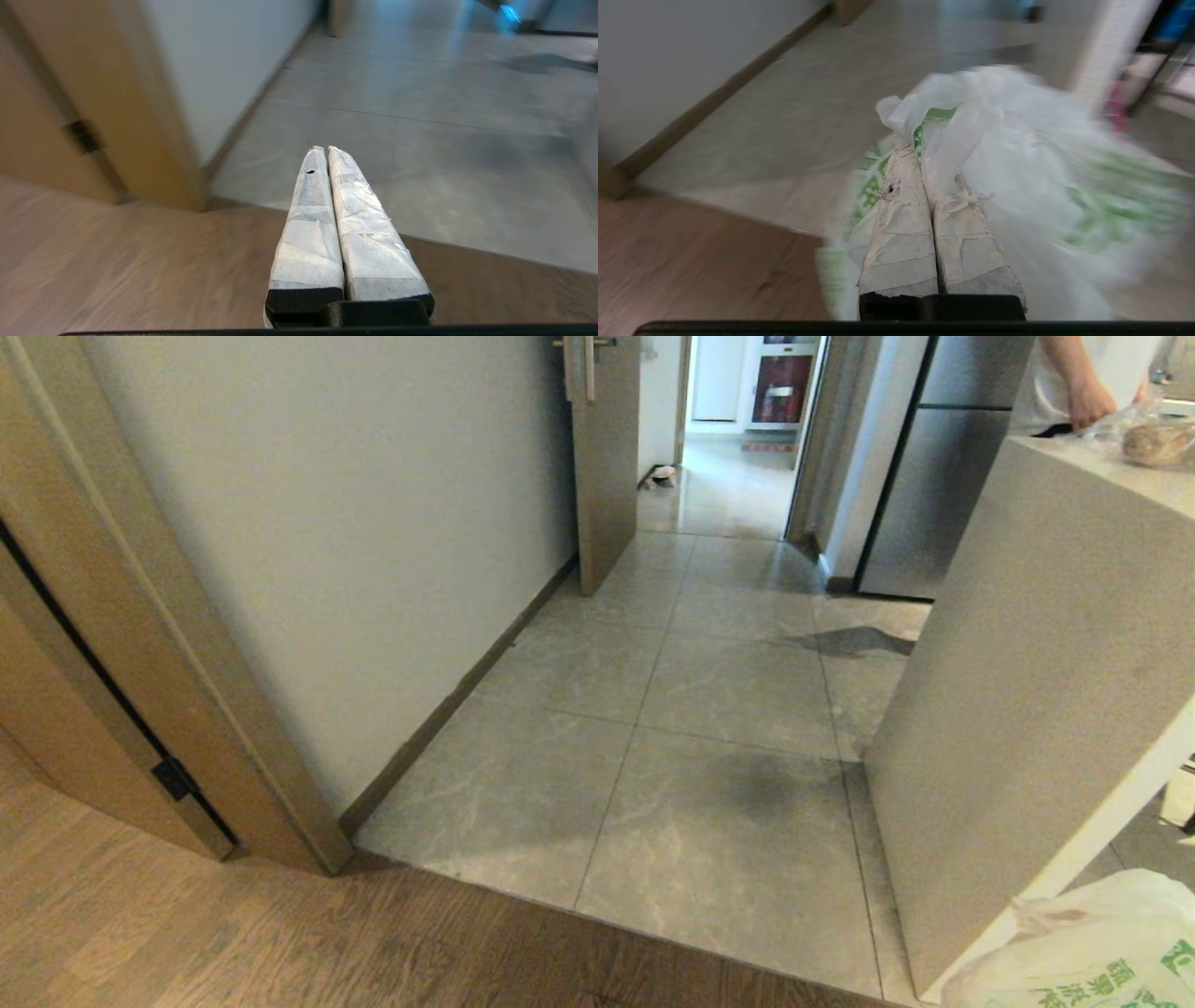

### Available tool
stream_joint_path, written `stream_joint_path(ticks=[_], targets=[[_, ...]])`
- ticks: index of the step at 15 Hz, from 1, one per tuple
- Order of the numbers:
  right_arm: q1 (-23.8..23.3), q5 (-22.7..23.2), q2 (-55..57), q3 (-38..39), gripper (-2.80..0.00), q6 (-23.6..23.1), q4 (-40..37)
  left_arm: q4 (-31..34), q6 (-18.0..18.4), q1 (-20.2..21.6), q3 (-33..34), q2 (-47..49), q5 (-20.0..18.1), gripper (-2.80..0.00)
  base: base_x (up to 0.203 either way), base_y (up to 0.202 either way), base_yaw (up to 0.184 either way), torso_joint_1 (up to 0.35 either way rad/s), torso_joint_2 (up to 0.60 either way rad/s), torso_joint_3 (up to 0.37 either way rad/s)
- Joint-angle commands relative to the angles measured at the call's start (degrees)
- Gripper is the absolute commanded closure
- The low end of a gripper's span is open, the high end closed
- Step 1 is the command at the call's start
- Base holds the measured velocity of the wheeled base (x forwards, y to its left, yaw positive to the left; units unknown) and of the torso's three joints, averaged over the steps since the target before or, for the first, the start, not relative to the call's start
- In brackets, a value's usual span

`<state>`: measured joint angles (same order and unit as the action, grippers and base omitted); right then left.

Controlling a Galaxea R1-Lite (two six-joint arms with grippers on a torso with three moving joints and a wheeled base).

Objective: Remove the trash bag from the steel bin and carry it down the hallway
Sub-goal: Put the trash bag at the door

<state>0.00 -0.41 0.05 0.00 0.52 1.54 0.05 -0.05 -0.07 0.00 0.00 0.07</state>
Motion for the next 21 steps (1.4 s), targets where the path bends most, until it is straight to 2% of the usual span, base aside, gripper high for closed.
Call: stream_joint_path(ticks=[1, 9, 21], targets=[[0.00, -0.02, 0.04, 0.53, 0.00, 0.01, -0.04, -0.05, -0.12, 0.07, 0.00, 0.00, 0.01, 0.00, 0.008, 0.015, -0.134, 0.002, 0.01, 0.002], [0.00, -0.02, 0.04, 0.53, 0.00, 0.09, -0.04, -0.05, -0.12, 0.07, 0.00, 0.00, 0.01, 0.00, 0.001, 0.010, -0.180, 0.004, 0.00, 0.002], [0.00, -0.02, 0.04, 0.53, 0.00, 0.09, -0.08, -0.05, -0.04, 0.07, 0.00, 0.00, 0.01, 0.00, 0.000, 0.000, 0.000, 0.000, 0.00, 0.000]])
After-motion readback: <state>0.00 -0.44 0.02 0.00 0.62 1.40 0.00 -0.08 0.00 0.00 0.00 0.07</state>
